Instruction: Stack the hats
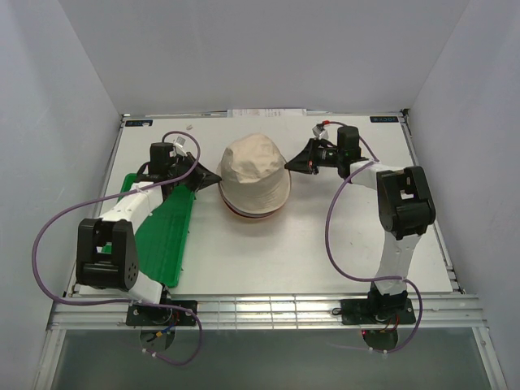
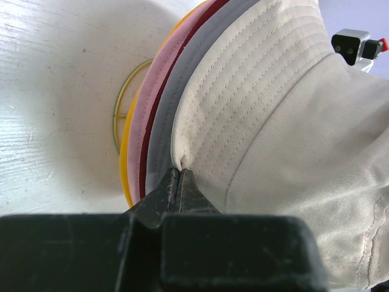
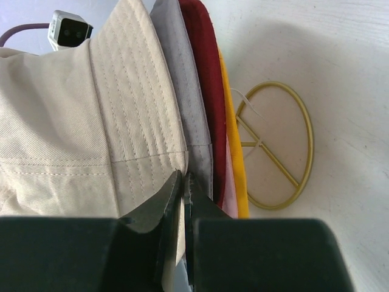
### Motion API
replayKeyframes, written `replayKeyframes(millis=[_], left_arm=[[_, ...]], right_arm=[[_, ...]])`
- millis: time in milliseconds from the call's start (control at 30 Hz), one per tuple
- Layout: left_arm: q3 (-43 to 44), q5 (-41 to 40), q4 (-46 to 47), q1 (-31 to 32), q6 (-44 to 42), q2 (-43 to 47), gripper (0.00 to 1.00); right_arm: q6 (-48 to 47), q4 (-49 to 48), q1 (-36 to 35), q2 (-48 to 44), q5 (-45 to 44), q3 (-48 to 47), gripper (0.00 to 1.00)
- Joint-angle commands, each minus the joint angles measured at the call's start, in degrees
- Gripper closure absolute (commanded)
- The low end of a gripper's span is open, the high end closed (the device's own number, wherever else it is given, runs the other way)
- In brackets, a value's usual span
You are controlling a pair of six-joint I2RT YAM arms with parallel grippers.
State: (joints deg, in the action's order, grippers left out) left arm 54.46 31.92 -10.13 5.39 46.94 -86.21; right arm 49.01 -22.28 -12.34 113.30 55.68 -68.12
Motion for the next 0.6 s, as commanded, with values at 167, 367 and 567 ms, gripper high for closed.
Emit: replayKeyframes(millis=[167, 367, 567], left_arm=[[-1.64, -6.35, -3.76, -0.73, -2.73, 1.22, 1.0], [2.31, -6.08, -7.17, -0.73, -3.69, 2.1, 1.0], [7.15, -5.12, -9.73, -0.73, -4.31, 3.16, 0.97]], right_arm=[[-6.3, 7.78, 1.44, 4.57, -7.61, 1.85, 0.92], [-6.21, 9.53, 1.44, 2.55, -7.6, -0.52, 0.92], [-5.51, 11.47, 1.44, -0.08, -8.22, -3.07, 0.89]])
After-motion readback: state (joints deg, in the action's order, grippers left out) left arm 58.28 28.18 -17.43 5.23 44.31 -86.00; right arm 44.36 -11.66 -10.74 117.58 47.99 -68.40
